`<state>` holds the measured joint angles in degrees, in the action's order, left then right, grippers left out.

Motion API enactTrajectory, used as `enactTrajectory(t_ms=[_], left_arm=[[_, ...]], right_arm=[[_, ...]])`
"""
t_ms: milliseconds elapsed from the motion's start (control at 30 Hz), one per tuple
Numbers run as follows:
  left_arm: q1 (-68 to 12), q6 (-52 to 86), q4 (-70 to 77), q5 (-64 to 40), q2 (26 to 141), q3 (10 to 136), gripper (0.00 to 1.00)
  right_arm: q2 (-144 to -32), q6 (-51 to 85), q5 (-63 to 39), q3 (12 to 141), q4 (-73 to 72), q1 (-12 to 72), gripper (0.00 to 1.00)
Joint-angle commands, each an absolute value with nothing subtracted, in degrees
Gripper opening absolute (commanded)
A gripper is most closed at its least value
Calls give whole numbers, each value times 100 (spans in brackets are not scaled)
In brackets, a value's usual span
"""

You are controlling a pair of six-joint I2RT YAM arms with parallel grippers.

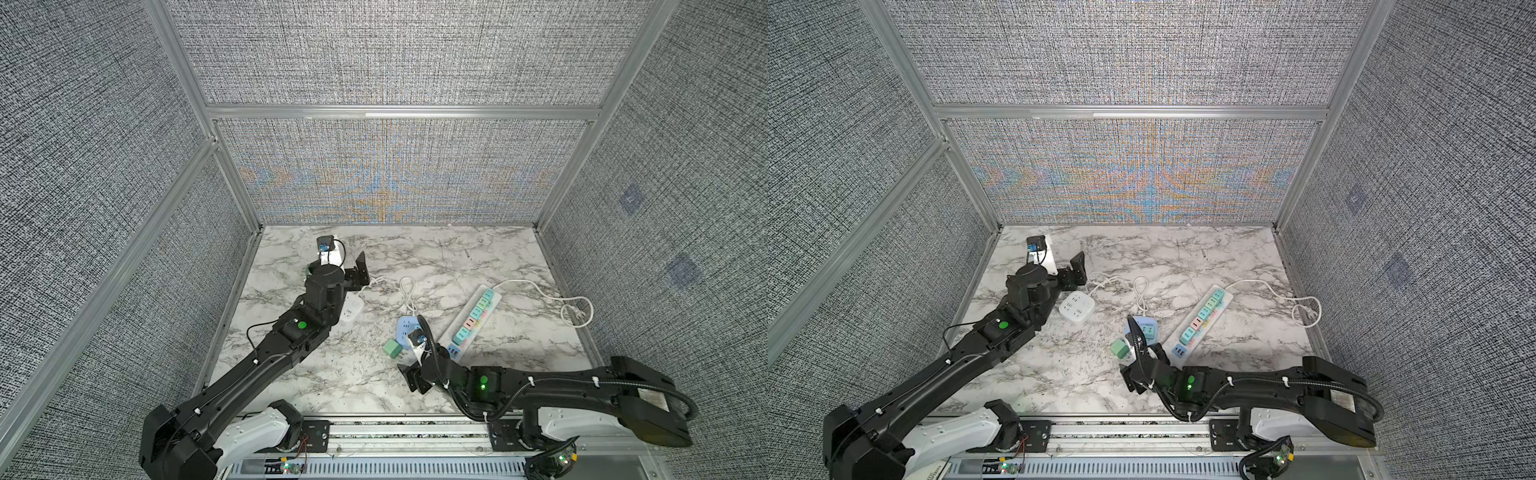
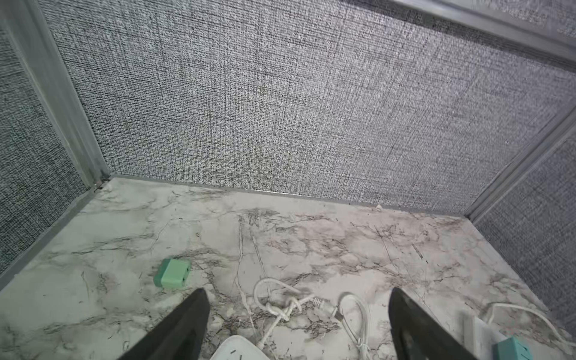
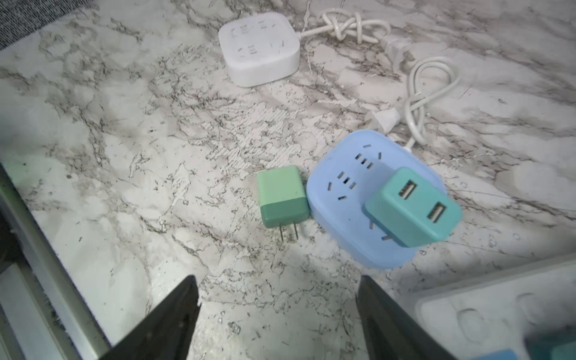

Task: Insert plugs into power strip
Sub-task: Rotate the plug at the center of the table, then pick up the plug from the center of the table.

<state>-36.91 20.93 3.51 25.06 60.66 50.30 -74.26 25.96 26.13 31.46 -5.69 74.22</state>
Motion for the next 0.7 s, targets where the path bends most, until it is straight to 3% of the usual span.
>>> enactTrajectory(t_ms=[0,233,333,400,500,667], left_arm=[[-3497,1900,654,1831,5961,4928,83],[-3456,1687,697,1974,5883,4845,84],[-3448,1653,738,2144,5899,4829,76],[-3451,1606,721,2054,5934,4845,76],[-3453,1672,745,2000,6021,4853,84],[-3450,1704,673,1962,6217,4956,87]], right_arm=[[-7772,2854,2508,3201,-892,7431,81],[-8397,2905,2513,3421,-936,7428,81],[-8599,2866,2453,3473,-1019,7406,82],[-8729,2887,2384,3472,-1073,7340,82],[-8856,2977,2139,3346,-1338,7147,82],[-9158,2958,2018,3413,-1449,7062,82]])
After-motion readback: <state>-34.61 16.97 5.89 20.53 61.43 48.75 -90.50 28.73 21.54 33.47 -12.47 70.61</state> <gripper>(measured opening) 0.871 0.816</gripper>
